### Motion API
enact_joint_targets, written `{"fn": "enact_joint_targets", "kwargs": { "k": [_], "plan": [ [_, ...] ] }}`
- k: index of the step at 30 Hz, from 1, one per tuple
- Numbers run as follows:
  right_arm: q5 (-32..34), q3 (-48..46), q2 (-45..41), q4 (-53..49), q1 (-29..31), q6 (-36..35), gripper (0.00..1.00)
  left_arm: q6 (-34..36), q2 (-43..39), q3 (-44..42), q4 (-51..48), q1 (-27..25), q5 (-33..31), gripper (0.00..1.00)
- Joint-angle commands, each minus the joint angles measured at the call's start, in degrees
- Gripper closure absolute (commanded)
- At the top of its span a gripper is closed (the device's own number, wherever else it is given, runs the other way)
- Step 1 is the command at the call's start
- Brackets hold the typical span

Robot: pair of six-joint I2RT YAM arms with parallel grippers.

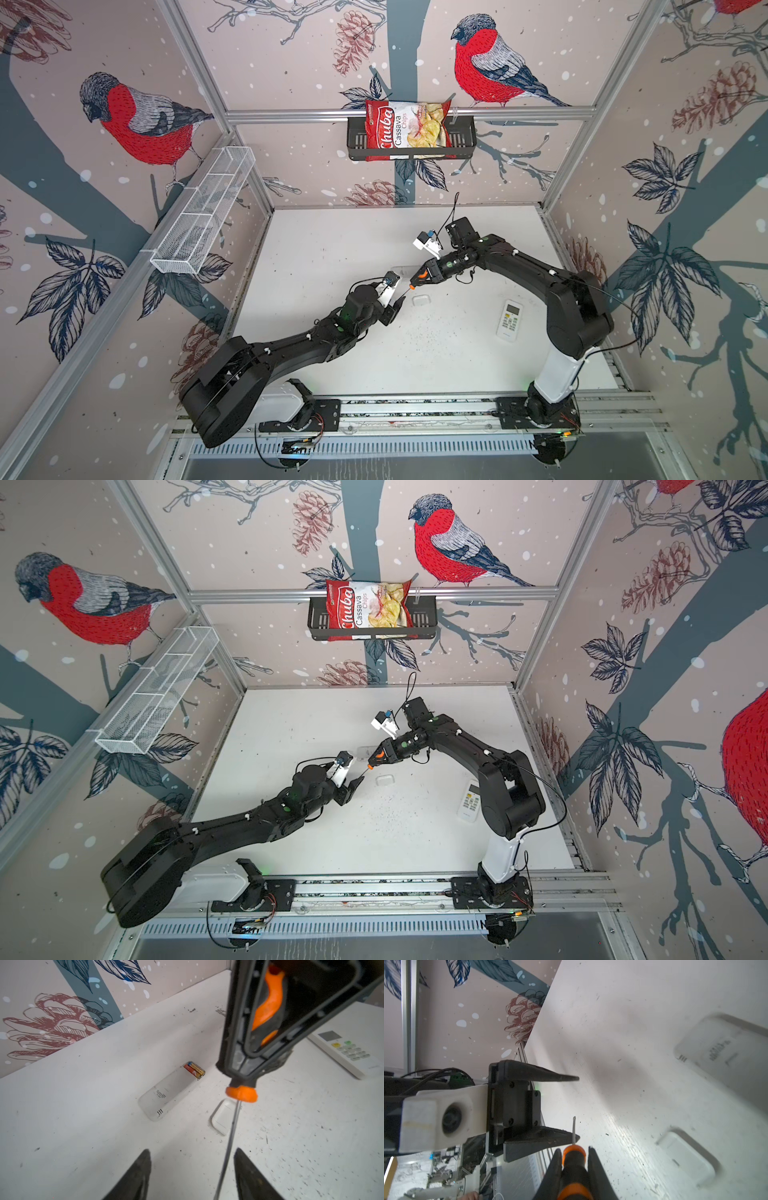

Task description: Unload the batteries from the remote control

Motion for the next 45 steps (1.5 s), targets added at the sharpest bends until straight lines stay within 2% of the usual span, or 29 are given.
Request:
{"fn": "enact_joint_targets", "kwargs": {
  "k": [1, 5, 10, 13, 19, 21, 23, 27, 31, 38, 42, 45],
  "plan": [
    [0.2, -3.74, -3.57, 10.16, -1.91, 7.49, 1.0, -2.9, -1.29, -1.25, 5.0, 0.4, -5.51, 0.29],
    [1.83, -10.25, -8.17, 19.63, -4.97, 14.57, 1.0, -8.9, -3.15, -4.56, 10.67, 3.24, -5.36, 0.17],
    [4.14, -16.88, -12.39, 26.68, -8.88, 21.09, 1.0, -13.94, -6.67, -7.11, 13.4, 6.89, -3.53, 0.12],
    [5.36, -18.48, -13.36, 27.09, -10.34, 23.45, 1.0, -15.35, -6.86, -6.59, 12.37, 7.34, -4.6, 0.11],
    [6.61, -18.96, -13.14, 25.64, -11.47, 20.37, 1.0, -19.09, -2.98, -2.42, 7.5, 8.46, -3.89, 0.12],
    [9.34, -19.14, -13.31, 25.38, -11.63, 18.41, 1.0, -20.19, -1.24, -1.31, 6.71, 8.67, -2.89, 0.14],
    [12.81, -20.87, -14.76, 27.75, -11.44, 16.3, 1.0, -21.26, 0.46, -0.14, 6.17, 8.86, -1.76, 0.15],
    [14.3, -25.37, -17.21, 34.7, -11.67, 13.3, 1.0, -22.61, 2.84, 1.17, 6.06, 9.19, -0.68, 0.16],
    [14.11, -26.35, -16.17, 37.2, -11.73, 10.58, 1.0, -23.06, 5.15, 2.3, 5.81, 9.47, -0.1, 0.17],
    [14.27, -23.8, -11.98, 36.1, -12.53, 7.37, 1.0, -24.19, 9.52, 3.08, 6.9, 10.02, 2.65, 0.34],
    [13.21, -20.91, -8.4, 34.76, -13.62, 9.06, 1.0, -24.71, 11.54, 3.29, 7.72, 10.27, 3.09, 0.36],
    [12.46, -19.59, -7.49, 33.2, -13.63, 6.6, 1.0, -24.71, 12.66, 3.72, 7.85, 11.05, 3.93, 0.36]
  ]
}}
